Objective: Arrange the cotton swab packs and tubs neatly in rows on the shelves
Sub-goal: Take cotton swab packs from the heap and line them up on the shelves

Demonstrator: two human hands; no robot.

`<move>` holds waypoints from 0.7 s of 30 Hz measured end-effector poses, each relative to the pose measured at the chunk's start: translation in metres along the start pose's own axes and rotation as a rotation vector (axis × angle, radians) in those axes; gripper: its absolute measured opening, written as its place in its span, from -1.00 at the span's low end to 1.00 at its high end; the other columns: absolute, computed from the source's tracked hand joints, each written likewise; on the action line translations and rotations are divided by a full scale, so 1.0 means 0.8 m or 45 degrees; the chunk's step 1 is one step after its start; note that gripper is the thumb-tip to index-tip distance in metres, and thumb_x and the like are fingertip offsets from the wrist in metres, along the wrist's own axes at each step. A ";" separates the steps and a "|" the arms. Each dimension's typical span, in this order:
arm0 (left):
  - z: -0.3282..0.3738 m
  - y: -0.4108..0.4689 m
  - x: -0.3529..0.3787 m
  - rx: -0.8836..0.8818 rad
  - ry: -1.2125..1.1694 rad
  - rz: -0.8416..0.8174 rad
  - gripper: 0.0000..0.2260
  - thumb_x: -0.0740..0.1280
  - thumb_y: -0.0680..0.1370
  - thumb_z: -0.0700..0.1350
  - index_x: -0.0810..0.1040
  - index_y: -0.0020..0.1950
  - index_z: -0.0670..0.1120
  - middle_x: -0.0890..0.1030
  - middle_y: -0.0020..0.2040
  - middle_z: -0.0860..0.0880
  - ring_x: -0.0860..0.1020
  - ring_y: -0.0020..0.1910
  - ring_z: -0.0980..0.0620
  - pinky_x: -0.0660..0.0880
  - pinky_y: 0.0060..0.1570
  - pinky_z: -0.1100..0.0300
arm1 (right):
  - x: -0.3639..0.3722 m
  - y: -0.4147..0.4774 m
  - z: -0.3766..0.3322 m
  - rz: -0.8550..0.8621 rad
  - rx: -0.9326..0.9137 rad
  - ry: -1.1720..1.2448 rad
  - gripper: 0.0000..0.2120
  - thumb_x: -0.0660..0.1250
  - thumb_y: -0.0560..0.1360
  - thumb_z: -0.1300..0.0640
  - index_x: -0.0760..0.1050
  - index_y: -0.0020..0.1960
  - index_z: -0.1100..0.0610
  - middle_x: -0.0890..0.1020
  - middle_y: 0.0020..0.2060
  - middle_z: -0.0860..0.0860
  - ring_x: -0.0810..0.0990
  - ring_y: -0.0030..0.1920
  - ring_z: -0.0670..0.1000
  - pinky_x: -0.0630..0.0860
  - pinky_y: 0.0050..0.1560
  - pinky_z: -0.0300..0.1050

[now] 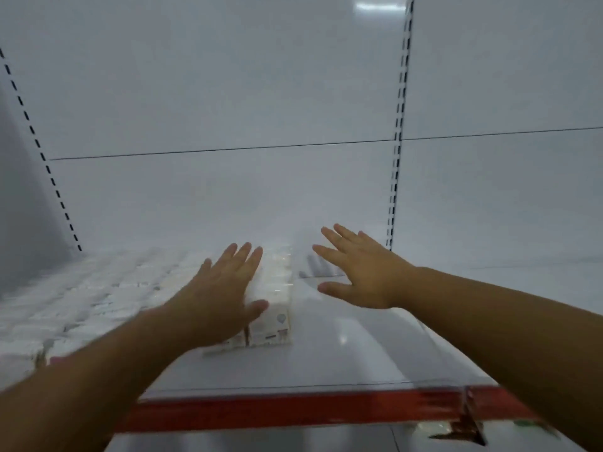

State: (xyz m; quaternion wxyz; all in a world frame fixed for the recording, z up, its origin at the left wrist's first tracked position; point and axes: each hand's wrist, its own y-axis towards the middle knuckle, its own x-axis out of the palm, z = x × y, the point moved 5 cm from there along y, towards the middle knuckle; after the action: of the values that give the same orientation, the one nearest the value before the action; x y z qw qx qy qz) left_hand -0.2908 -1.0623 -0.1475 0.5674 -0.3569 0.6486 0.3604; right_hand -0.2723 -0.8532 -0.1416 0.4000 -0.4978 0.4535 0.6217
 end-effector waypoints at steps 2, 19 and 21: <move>0.039 0.032 -0.043 0.044 -0.081 -0.181 -0.34 0.06 0.62 0.22 -0.18 0.58 0.03 -0.08 0.60 0.01 -0.03 0.57 0.03 -0.05 0.50 0.11 | -0.016 -0.038 0.062 -0.121 0.139 -0.144 -0.31 0.00 0.57 -0.30 -0.05 0.57 0.00 -0.12 0.57 0.02 -0.21 0.55 0.02 -0.20 0.50 0.05; 0.773 0.119 -0.159 0.814 -0.191 -0.102 -0.38 0.00 0.60 0.30 0.01 0.59 0.06 0.06 0.59 0.03 0.05 0.56 0.02 -0.02 0.52 0.01 | -0.130 -0.651 0.488 -0.230 1.157 -0.226 -0.32 0.05 0.55 -0.32 -0.02 0.56 -0.08 0.00 0.57 0.01 0.00 0.55 0.06 0.04 0.51 0.10; 0.829 0.125 -0.162 0.894 -0.179 -0.102 -0.38 0.02 0.60 0.29 0.01 0.59 0.04 0.09 0.58 0.03 0.08 0.55 0.02 0.02 0.51 0.04 | -0.134 -0.694 0.522 -0.226 1.235 -0.212 -0.33 0.07 0.56 -0.31 -0.02 0.56 -0.09 0.02 0.57 0.00 0.05 0.54 0.07 0.09 0.49 0.10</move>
State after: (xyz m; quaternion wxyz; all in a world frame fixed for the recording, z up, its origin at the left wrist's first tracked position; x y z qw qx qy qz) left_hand -0.0469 -0.4281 -0.0762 0.7123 -0.1398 0.6778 0.1167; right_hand 0.1671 -0.3072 -0.0896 0.6716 -0.2398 0.6129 0.3402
